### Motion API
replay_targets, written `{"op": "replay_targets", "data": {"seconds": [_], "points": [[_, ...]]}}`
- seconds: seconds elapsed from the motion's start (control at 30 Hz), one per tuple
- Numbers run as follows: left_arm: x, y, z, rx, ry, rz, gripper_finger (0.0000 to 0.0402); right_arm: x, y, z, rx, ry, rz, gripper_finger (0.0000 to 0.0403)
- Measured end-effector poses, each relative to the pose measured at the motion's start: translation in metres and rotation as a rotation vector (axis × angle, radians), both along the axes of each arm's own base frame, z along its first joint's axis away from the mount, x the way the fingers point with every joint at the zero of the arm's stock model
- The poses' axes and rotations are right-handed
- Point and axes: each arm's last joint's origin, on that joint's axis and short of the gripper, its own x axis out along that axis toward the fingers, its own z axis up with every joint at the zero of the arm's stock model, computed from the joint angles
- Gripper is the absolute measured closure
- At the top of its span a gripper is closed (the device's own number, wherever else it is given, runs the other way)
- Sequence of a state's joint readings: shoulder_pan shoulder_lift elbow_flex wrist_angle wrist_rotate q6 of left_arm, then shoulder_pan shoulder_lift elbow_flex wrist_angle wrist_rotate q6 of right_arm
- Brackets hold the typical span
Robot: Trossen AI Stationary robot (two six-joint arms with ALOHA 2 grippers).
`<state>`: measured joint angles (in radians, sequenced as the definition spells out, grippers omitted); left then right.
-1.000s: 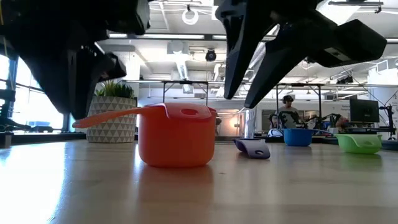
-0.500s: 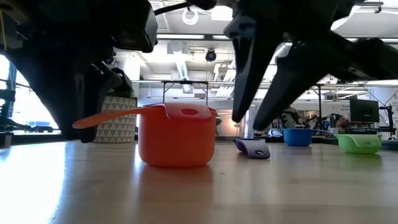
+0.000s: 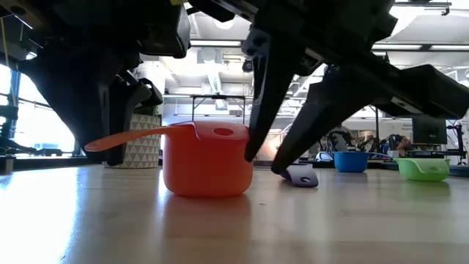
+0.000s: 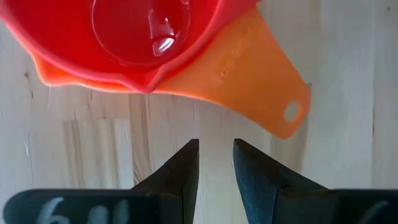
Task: Nest measuring cups in basket
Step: Adjust the stacked measuring cups
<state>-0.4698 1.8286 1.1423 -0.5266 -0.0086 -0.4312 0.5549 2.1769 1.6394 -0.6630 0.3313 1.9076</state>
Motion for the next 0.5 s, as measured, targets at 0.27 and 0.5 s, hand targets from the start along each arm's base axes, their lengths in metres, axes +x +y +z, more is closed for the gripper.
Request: {"op": "replay_targets", "data": {"seconds": [0.27, 0.5], "points": [[0.003, -0.002, 0.001, 0.004, -0.045, -0.06, 0.0312, 0.009, -0.005, 0.002, 0.025, -0.043, 0.006, 0.0324], [0.006, -0.003, 0.003, -0.002, -0.085, -0.085, 0.0312, 0.016, -0.011, 0.004, 0.036, -0.077, 0.025, 0.0324]]}}
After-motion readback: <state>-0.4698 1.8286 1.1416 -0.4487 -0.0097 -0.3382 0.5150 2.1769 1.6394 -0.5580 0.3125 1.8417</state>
